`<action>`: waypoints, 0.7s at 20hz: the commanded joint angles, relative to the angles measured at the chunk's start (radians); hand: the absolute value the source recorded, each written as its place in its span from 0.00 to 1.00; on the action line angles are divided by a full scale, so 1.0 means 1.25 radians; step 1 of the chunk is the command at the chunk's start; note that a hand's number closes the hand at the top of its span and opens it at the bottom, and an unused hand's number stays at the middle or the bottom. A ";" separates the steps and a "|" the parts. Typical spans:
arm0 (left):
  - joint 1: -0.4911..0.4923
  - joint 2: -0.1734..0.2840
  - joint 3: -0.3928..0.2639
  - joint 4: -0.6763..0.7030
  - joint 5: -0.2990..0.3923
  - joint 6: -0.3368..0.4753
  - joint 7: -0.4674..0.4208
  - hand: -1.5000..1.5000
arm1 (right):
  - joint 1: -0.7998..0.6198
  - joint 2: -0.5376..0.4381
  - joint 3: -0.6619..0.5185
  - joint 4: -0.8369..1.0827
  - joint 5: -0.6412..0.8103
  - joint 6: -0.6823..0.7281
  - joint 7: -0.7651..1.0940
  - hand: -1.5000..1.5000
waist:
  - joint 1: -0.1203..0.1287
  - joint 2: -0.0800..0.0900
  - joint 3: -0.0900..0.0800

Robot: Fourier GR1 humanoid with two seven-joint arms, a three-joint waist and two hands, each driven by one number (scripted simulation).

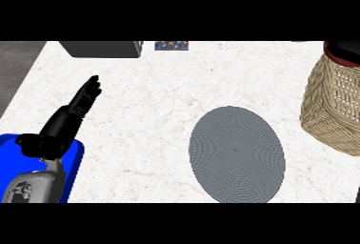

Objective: Pick the pear from the placemat and place it in the basket

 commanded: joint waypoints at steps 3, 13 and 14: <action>-0.014 0.002 0.009 0.011 0.001 0.001 -0.012 0.50 | -0.035 -0.100 -0.111 0.184 -0.059 -0.069 -0.109 1.00 | -0.003 0.000 0.000; 0.007 0.000 0.001 -0.017 -0.002 -0.004 0.014 0.50 | -0.040 -0.188 -0.170 0.477 -0.154 -0.129 -0.308 1.00 | 0.003 0.001 0.000; -0.027 -0.004 -0.001 -0.016 0.002 -0.001 0.039 0.50 | -0.030 -0.184 -0.171 0.496 -0.157 -0.154 -0.338 1.00 | 0.001 0.001 0.000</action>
